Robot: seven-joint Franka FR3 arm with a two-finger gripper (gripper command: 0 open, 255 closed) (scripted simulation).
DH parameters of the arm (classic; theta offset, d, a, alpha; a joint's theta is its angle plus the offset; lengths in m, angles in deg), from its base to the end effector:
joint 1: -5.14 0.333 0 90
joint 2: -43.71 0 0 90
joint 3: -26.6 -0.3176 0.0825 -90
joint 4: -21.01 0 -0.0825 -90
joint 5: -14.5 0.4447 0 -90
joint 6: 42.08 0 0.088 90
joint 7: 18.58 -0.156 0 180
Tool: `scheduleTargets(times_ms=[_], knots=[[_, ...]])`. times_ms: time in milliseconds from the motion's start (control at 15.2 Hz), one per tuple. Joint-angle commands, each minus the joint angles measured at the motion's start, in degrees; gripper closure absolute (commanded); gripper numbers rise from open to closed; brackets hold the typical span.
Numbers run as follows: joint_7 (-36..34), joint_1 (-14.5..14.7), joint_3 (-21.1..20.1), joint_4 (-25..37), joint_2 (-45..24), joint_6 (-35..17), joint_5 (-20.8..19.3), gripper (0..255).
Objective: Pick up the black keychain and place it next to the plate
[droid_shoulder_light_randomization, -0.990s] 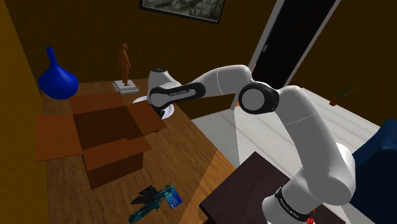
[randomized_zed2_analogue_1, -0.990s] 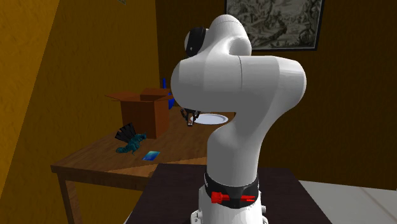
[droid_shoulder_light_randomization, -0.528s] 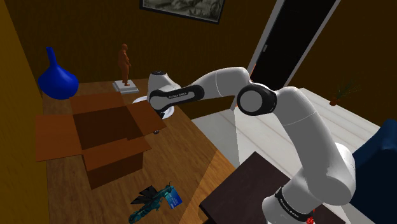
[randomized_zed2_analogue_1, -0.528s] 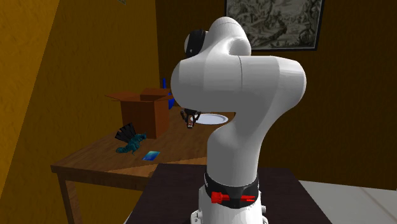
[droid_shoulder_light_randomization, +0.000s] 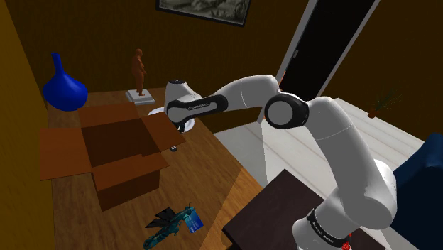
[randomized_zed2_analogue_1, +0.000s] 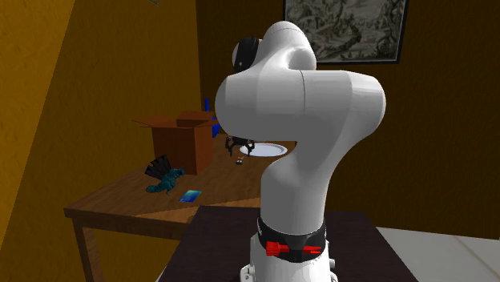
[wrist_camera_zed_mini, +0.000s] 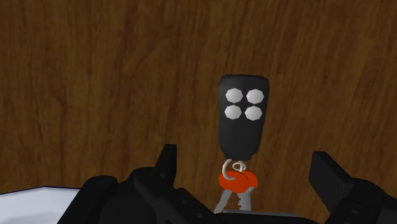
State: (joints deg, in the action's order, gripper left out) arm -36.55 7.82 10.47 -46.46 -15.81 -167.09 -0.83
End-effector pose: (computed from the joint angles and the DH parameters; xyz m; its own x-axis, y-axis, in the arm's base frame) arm 0.7865 0.1950 0.0814 0.9994 0.0348 -0.0034 0.0347 -0.9991 -0.0233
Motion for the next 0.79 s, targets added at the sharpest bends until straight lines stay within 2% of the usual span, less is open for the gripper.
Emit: scheduleTargets(times_ms=[0, 198, 726], knots=[[0.05, -0.2, -0.22, -0.51, 1.38, 0.88, 0.18, 0], [0.24, -0.69, -0.84, -1.3, 4.9, 3.62, 0.74, 0], [0.24, -0.69, -0.83, -1.3, 4.9, 3.62, 0.74, 0]])
